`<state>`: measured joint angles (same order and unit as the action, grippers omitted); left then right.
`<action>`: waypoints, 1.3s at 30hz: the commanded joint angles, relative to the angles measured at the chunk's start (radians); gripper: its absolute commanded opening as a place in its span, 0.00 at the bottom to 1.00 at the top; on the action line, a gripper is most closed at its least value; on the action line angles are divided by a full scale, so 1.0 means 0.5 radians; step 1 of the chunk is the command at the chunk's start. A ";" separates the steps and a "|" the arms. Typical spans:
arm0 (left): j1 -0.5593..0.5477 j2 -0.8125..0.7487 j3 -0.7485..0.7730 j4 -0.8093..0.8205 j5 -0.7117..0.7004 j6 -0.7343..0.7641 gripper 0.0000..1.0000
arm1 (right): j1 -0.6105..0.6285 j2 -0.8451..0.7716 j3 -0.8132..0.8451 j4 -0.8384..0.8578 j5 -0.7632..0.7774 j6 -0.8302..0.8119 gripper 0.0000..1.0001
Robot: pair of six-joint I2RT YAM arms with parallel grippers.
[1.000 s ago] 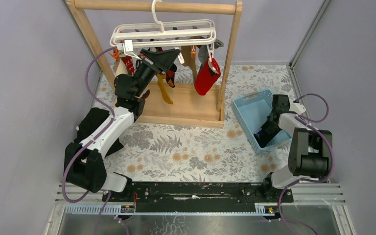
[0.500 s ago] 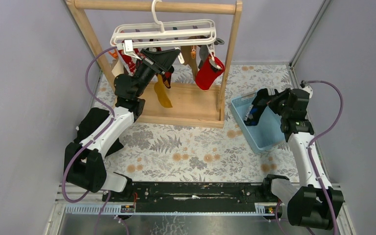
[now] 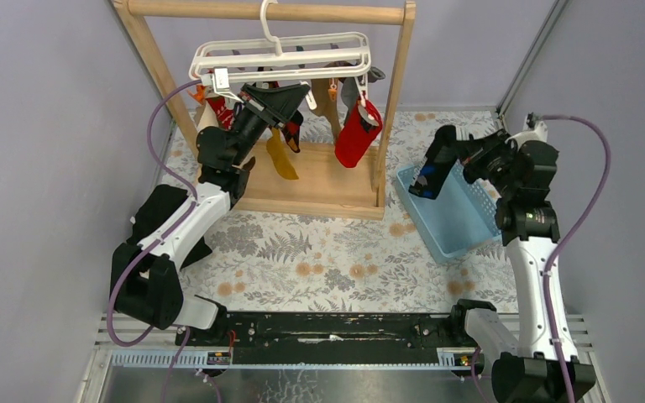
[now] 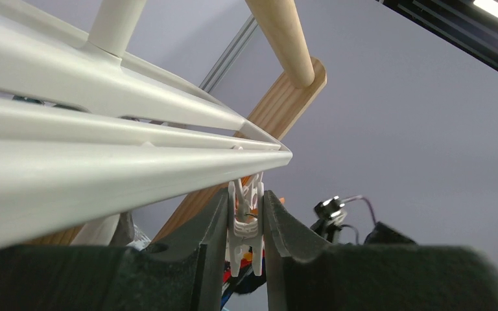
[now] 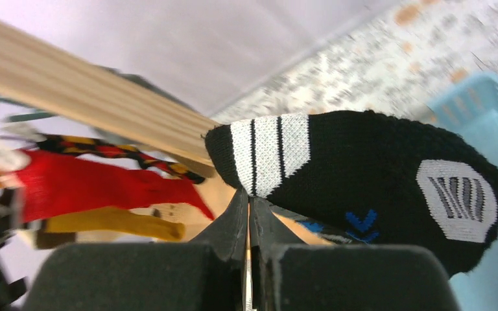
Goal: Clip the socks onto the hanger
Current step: Adjust the sock in the bin.
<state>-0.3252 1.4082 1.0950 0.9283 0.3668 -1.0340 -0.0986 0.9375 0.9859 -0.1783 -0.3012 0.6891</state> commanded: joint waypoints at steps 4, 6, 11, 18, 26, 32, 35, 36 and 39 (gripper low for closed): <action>-0.003 0.021 0.010 0.079 0.089 -0.003 0.00 | 0.016 -0.067 0.319 -0.055 -0.364 -0.004 0.00; -0.003 0.023 0.012 0.079 0.089 -0.004 0.00 | 0.016 -0.078 0.332 -0.096 -0.386 -0.005 0.00; -0.003 0.025 0.010 0.091 0.092 -0.013 0.00 | 0.016 -0.060 0.220 -0.178 -0.293 -0.079 0.00; -0.002 0.012 -0.001 0.086 0.095 -0.007 0.00 | 0.015 0.132 -0.165 0.024 -0.151 -0.068 0.00; -0.002 0.005 -0.005 0.087 0.098 -0.006 0.00 | 0.013 0.211 -0.256 0.039 0.260 -0.144 0.00; -0.003 0.001 -0.004 0.090 0.103 -0.009 0.00 | -0.003 0.242 -0.196 -0.044 0.526 -0.221 0.00; -0.003 -0.009 -0.006 0.082 0.099 0.003 0.00 | -0.011 0.263 -0.187 -0.049 0.536 -0.229 0.00; -0.003 -0.006 -0.006 0.082 0.096 0.002 0.00 | -0.011 0.274 -0.188 -0.050 0.543 -0.230 0.00; -0.001 -0.011 -0.012 0.085 0.100 0.000 0.00 | -0.011 0.307 -0.205 -0.041 0.578 -0.225 0.00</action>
<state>-0.3244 1.4139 1.0950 0.9295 0.3664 -1.0348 -0.0994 1.0760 0.8467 -0.2279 -0.0731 0.5976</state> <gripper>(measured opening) 0.293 0.011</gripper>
